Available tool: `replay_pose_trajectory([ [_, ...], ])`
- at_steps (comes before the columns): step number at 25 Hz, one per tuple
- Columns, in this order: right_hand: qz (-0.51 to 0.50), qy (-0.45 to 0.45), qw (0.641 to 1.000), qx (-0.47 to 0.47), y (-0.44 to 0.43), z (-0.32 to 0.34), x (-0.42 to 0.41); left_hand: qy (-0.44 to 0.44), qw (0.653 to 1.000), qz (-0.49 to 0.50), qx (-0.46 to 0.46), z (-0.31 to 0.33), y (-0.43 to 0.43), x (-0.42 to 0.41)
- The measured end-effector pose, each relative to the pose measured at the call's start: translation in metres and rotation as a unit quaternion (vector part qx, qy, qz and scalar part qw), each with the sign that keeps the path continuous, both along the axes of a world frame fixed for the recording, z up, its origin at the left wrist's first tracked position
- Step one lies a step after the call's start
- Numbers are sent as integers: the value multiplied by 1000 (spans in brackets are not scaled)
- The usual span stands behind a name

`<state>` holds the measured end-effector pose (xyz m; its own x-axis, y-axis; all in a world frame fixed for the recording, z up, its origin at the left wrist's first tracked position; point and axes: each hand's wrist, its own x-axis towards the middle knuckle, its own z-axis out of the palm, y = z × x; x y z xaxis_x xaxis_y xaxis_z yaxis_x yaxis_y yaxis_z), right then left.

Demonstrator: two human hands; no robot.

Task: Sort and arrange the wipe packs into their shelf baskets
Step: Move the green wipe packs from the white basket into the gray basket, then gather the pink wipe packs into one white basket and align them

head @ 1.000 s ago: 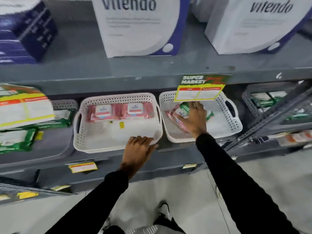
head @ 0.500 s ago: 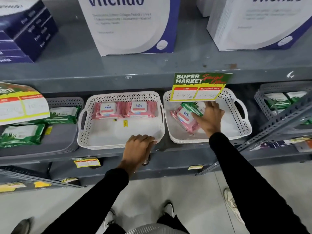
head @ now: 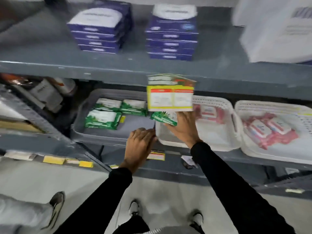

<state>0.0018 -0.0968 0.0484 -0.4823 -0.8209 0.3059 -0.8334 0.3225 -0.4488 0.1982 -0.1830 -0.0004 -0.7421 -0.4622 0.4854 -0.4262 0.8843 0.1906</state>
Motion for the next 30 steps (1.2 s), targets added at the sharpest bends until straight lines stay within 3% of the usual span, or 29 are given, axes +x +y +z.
replay_pose_trajectory([
  [3, 37, -39, 998, 21, -57, -14, 48, 13, 1000, 18, -15, -5, -40, 47],
  [8, 49, 82, 994, 57, -132, -21, 99, -14, 999, 53, -3, -22, -79, 93],
  [12, 50, 84, 984, 148, -152, -42, 109, -39, 997, 61, 8, -24, -76, 95],
  [16, 50, 69, 984, 155, -153, -37, 109, -45, 996, 66, 31, -16, -70, 88],
  [22, 28, -77, 997, 17, -76, -13, 57, -54, 997, 1, 51, 11, -25, 29],
  [26, -75, -12, 997, 19, 18, -6, -31, -35, 995, -72, 60, 15, 33, -44],
  [30, -146, -31, 988, 47, 122, -17, -119, -47, 990, -123, 42, 4, 103, -119],
])
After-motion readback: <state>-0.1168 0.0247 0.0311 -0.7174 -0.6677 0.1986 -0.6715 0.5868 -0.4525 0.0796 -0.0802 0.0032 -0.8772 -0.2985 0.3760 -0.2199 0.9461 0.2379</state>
